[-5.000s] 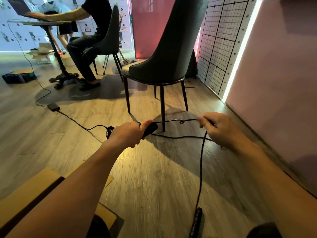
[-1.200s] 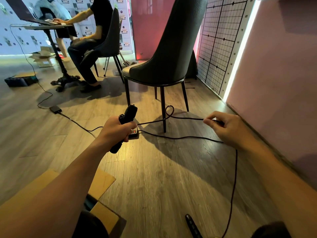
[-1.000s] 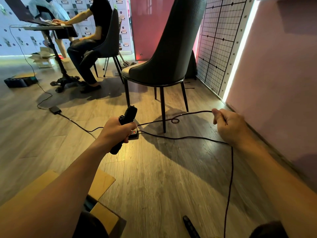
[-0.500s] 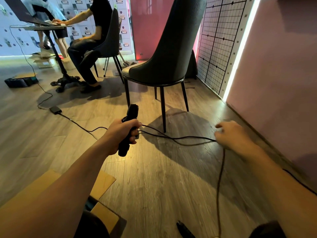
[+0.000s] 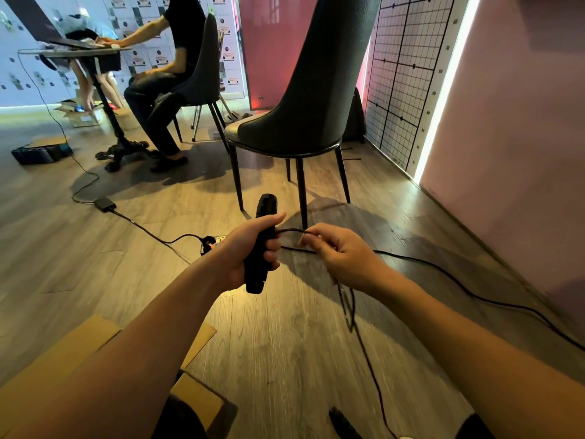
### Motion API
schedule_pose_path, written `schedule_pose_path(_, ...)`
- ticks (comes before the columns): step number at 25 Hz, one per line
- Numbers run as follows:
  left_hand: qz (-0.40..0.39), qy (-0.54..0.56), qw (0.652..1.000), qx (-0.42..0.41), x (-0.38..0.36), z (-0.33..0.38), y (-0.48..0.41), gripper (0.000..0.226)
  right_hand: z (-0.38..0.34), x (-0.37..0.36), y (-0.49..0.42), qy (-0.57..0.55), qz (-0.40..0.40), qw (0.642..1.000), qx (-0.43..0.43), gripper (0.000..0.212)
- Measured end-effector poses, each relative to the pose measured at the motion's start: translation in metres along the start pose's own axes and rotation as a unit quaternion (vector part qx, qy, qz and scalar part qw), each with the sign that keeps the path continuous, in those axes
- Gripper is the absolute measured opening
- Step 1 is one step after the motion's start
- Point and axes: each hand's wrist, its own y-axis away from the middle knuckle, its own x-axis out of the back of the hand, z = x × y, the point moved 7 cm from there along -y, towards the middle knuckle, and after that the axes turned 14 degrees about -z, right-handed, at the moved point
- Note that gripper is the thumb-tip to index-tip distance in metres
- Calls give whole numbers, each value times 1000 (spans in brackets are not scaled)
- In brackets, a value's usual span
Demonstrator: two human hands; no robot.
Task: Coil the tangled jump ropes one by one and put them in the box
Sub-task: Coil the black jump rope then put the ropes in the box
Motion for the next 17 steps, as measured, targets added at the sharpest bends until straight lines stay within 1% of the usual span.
schedule_pose_path(2,-3,-90,994,63,6,-6,2,61,-9,13,5,98,77,991,51,15)
schedule_pose_path(4,-62,-155,975,146,-1,-19,5,84,-14,20,6,150,116,979,73,15)
schedule_pose_path(6,-156,-162,953,205,-20,-31,10,91,-9,32,5,164,154,973,51,20)
schedule_pose_path(7,-201,-138,947,209,-32,-32,12,90,-4,38,5,163,165,972,31,24)
schedule_pose_path(8,-233,-98,949,190,-41,-29,12,88,3,42,5,159,166,973,7,29)
schedule_pose_path(9,-247,-49,955,154,-46,-22,11,85,10,43,6,151,155,976,-18,31)
schedule_pose_path(11,-230,51,968,81,-43,-10,8,76,21,36,6,123,119,984,-51,31)
schedule_pose_path(12,-219,86,970,57,-38,-7,6,72,24,31,5,116,101,986,-58,31)
schedule_pose_path(14,-220,109,969,35,-30,-7,6,70,28,19,3,108,61,989,-75,31)
schedule_pose_path(16,-230,116,966,22,-27,-7,8,69,32,5,-1,87,-1,991,-103,33)
schedule_pose_path(17,-230,137,963,6,-28,-5,8,66,34,-2,-2,77,-31,990,-116,36)
